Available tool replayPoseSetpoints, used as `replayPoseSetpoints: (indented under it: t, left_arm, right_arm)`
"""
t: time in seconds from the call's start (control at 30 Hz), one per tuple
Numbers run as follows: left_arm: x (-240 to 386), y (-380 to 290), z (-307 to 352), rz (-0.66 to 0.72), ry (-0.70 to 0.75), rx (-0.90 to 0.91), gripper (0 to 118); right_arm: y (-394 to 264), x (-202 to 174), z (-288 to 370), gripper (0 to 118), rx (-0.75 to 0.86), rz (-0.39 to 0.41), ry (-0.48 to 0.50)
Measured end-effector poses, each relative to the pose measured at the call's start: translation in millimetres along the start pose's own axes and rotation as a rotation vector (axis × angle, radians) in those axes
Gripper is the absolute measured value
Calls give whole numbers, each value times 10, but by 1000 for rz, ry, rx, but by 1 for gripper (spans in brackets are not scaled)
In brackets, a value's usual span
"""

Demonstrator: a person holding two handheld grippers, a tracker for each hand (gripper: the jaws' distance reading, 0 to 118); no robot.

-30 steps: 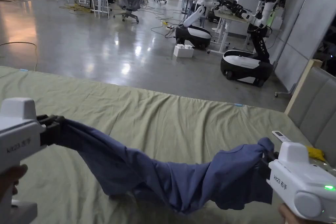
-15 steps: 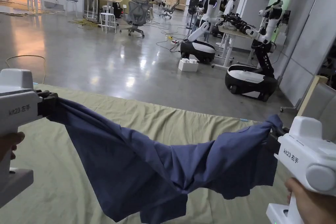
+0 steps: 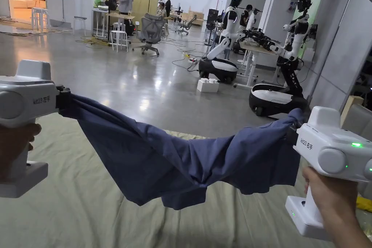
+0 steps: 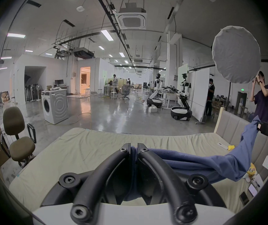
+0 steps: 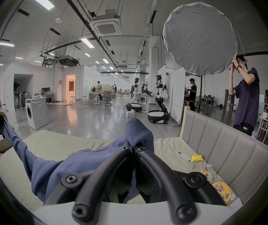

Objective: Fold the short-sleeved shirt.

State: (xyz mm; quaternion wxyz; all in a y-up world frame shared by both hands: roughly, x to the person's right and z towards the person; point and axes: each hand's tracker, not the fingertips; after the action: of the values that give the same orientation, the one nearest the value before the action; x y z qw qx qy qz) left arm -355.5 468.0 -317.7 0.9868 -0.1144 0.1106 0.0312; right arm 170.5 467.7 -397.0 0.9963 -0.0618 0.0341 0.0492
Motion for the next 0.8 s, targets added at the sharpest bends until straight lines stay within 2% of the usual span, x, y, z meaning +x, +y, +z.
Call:
replayPoseSetpoints:
  t: [0.17, 0.3, 0.37, 0.7, 0.8]
  left_arm:
    - [-13, -273, -126, -8, 11, -39, 7]
    - [-26, -796, -58, 16, 0, -109, 7]
    - [-42, -1125, 45, 38, -15, -142, 7]
    - [-151, -2950, 1132, 112, 12, -402, 7]
    - [-217, -3353, 1281, 87, 9, -470, 7]
  right_arm:
    - [-255, -2, -157, 3, -46, 12, 0]
    - [-753, 14, -132, 3, -155, -24, 23]
    - [-1012, 8, -40, 3, -156, -3, 24]
    - [-2527, 31, 787, 3, -378, 63, 37]
    - [-2834, 12, 979, 3, -428, 67, 27]
